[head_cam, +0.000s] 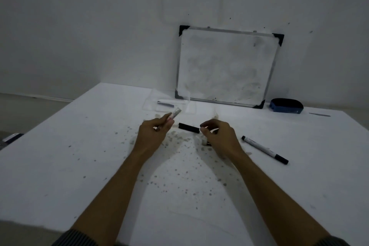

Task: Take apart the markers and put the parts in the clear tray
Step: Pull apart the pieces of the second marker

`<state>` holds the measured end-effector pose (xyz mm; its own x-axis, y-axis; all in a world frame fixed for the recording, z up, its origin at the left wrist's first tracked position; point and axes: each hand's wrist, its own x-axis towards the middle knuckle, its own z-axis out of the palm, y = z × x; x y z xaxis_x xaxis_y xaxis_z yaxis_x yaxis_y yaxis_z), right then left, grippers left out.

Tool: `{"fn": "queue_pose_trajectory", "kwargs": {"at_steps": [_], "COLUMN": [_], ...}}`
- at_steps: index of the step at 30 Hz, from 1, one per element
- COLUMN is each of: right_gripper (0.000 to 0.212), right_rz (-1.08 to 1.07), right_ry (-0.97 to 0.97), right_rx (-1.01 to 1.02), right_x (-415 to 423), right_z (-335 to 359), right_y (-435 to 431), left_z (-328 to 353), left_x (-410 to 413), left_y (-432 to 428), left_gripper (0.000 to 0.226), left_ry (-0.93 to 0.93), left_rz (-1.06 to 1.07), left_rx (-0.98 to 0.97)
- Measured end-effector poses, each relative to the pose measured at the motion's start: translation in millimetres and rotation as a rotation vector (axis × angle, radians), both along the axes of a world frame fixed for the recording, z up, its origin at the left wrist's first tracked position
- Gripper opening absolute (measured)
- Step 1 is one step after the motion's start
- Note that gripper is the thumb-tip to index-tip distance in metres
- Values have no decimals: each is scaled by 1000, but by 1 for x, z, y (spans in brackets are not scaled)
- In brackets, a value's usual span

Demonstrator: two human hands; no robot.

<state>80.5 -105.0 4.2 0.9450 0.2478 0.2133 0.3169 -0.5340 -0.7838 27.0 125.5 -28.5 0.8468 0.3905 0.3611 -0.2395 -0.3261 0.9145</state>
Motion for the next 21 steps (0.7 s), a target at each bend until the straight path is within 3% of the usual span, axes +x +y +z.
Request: {"fn": "queue_pose_trajectory", "kwargs": {"at_steps": [5,10,16,21], "right_gripper": [19,26,22,13], "right_rz": [8,30,21,12], "right_ry": [-83,-85,-35,51], "right_rx": [-243,-289,-190,125], "right_x": [23,27,18,2], "right_z": [-3,-9,4,7], "right_y": [26,39,25,-24], "left_z": [-1,2,10,11], "left_x": [2,-1,-6,-14], "left_y": [2,-2,-5,-22], "left_gripper": [29,30,26,22], "left_ry": [53,71,60,24], "left_rz": [-13,-47,9,-112], "left_rx": [56,48,85,221]}}
